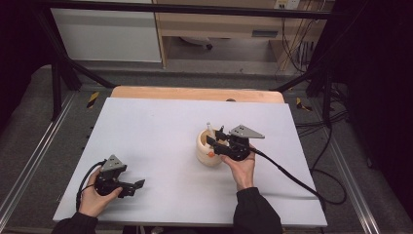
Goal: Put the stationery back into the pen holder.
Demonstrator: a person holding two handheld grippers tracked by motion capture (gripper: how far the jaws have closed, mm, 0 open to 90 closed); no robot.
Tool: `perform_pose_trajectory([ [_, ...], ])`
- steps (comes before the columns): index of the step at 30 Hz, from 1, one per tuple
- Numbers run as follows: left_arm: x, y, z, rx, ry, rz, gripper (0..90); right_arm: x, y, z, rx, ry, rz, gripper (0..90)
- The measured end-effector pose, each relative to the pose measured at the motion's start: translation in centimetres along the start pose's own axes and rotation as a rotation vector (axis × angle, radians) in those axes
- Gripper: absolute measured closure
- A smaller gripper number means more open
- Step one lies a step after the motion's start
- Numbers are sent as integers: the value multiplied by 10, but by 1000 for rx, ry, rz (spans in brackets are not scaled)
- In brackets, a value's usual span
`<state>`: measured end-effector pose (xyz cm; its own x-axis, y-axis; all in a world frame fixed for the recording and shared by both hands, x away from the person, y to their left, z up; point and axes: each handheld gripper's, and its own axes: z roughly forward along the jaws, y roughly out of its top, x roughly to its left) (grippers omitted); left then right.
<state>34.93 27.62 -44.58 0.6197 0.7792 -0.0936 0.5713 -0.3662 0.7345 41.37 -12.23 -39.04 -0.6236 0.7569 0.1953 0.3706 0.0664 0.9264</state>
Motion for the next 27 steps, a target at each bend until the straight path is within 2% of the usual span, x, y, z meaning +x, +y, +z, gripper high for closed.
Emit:
perform_pose_trajectory([
  [5,0,0,0,2,-3,5,58,0,7,-16,31,-6,-23,353],
  [8,0,0,0,4,-4,7,58,-1,11,-24,67,9,-31,255],
  [12,0,0,0,3,-4,5,57,-3,14,-34,115,2,-66,176],
  [15,0,0,0,5,-4,7,57,-8,15,-41,156,23,-62,97],
  [22,-1,0,2,6,-6,1,55,-18,7,-56,203,22,-64,25],
  [27,-2,0,2,4,-10,-2,55,-27,-6,-64,240,23,-75,7],
])
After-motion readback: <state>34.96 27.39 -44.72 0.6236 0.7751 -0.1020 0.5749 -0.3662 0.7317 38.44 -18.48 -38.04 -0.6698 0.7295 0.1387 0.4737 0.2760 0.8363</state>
